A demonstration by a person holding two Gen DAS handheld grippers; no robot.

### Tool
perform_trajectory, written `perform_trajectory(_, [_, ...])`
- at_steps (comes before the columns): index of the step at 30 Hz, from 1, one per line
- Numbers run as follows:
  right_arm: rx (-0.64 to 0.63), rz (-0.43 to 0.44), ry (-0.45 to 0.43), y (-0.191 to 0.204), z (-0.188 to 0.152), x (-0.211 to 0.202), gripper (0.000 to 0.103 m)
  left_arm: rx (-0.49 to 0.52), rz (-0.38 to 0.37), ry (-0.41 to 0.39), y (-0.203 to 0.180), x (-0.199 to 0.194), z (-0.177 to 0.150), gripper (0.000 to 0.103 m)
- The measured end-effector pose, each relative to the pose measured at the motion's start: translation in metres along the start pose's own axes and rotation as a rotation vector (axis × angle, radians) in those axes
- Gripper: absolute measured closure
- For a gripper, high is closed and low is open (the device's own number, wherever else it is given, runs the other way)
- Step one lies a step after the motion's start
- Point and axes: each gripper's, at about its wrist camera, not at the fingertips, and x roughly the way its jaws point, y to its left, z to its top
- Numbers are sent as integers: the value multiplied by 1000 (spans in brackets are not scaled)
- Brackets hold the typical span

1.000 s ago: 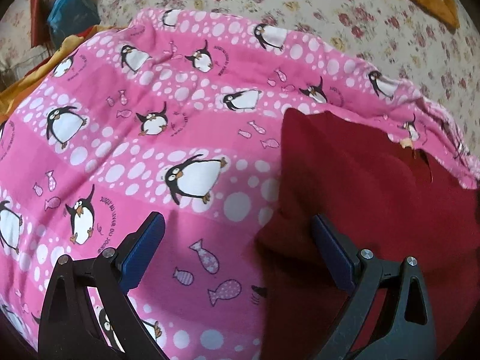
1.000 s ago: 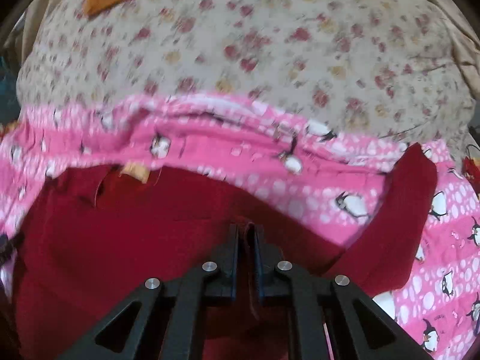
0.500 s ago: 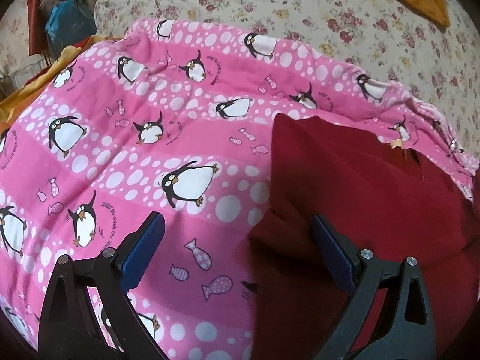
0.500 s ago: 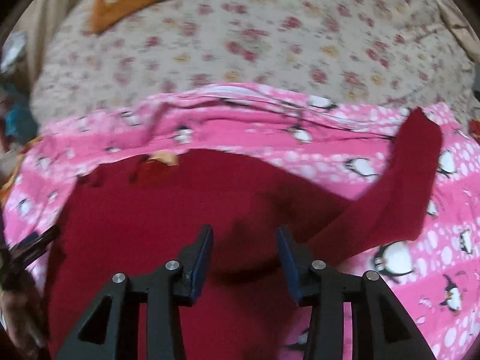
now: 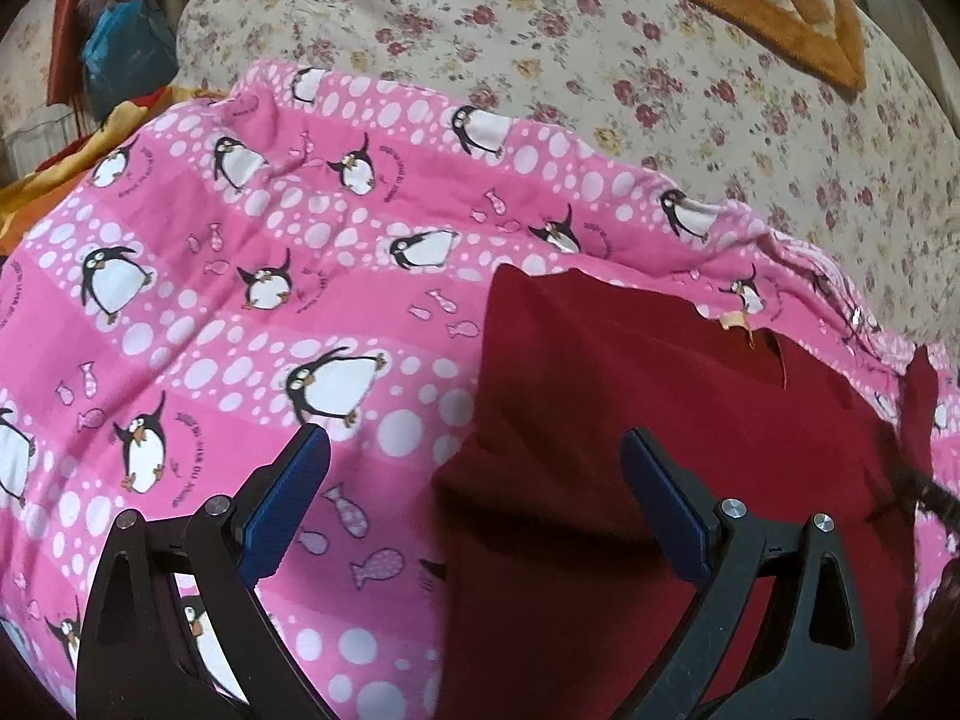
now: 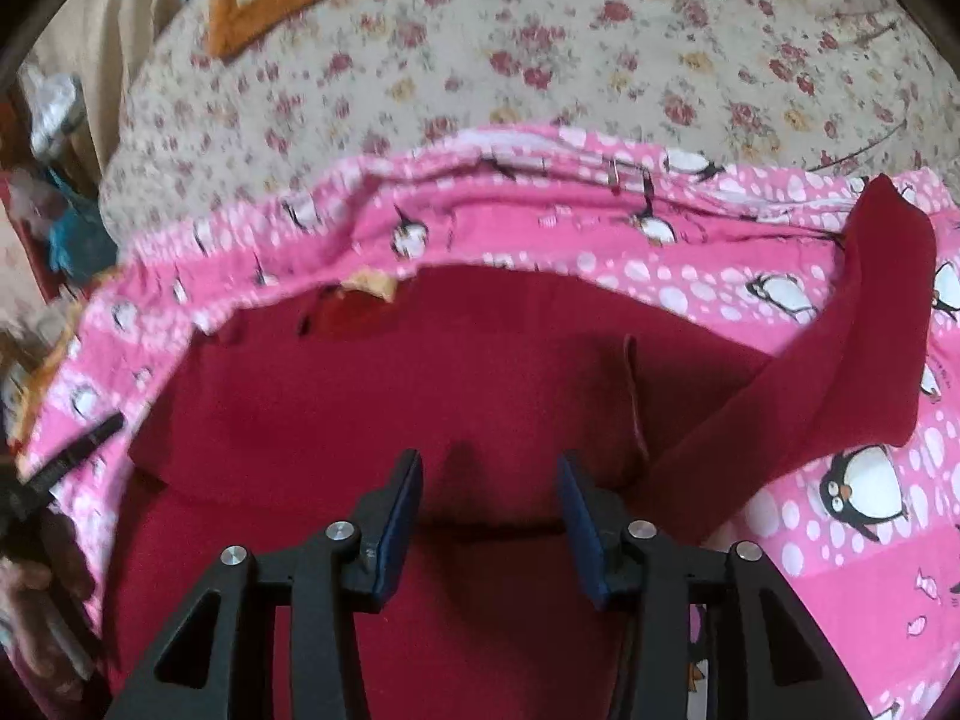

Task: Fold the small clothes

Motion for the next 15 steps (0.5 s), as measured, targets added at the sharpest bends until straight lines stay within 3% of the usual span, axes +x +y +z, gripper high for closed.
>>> perform_trajectory(4, [13,18,-18,0,5,1,56,34,-7,1,-10,3,-1,5])
perform_trajectory(10, [-35,-64,55,2,4,24,55,80,-14,42,-23,19,-6,5])
perform_trajectory(15, [-58,-54,53,6,4,24,47,112,4,87,-28,29,-11,5])
